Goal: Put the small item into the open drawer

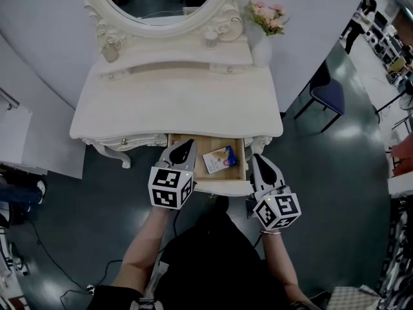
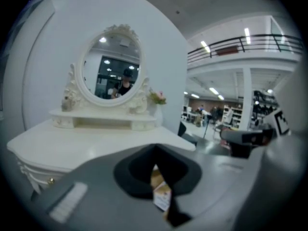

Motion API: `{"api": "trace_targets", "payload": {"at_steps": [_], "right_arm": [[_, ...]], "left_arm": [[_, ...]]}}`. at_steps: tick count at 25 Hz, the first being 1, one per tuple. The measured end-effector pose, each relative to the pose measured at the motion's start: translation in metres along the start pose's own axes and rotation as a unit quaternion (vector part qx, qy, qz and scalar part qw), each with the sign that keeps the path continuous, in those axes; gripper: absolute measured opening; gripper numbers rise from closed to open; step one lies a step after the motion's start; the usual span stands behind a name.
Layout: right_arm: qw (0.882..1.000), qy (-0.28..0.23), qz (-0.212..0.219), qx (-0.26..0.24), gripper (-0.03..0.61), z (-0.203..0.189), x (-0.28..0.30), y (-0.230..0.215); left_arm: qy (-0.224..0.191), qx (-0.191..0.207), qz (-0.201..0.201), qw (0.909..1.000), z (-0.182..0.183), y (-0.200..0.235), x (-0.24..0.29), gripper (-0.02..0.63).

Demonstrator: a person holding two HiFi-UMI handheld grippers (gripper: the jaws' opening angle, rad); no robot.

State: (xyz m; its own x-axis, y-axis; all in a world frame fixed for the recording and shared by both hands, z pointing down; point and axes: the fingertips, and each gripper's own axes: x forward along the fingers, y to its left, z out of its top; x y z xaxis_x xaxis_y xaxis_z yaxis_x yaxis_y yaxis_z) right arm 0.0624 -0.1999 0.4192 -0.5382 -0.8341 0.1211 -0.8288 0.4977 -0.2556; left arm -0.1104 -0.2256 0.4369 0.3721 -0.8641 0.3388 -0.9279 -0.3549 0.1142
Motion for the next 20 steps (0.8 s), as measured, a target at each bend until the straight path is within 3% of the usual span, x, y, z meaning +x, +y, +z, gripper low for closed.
{"api": "trace_targets", "payload": {"at_steps": [9, 20], "right_arm": [[1.0, -0.005, -0.002, -0.014, 0.005, 0.003, -0.01, 0.011], [0.999, -0.015, 0.001, -0.028, 0.003, 0.01, -0.012, 0.021]], "left_arm": [[-0.024, -0.025, 0.03, 0.9989, 0.002, 0.017, -0.031, 0.005], [-0.036, -0.019, 0.037, 0.9985, 0.003, 0.022, -0.048, 0.005]]}}
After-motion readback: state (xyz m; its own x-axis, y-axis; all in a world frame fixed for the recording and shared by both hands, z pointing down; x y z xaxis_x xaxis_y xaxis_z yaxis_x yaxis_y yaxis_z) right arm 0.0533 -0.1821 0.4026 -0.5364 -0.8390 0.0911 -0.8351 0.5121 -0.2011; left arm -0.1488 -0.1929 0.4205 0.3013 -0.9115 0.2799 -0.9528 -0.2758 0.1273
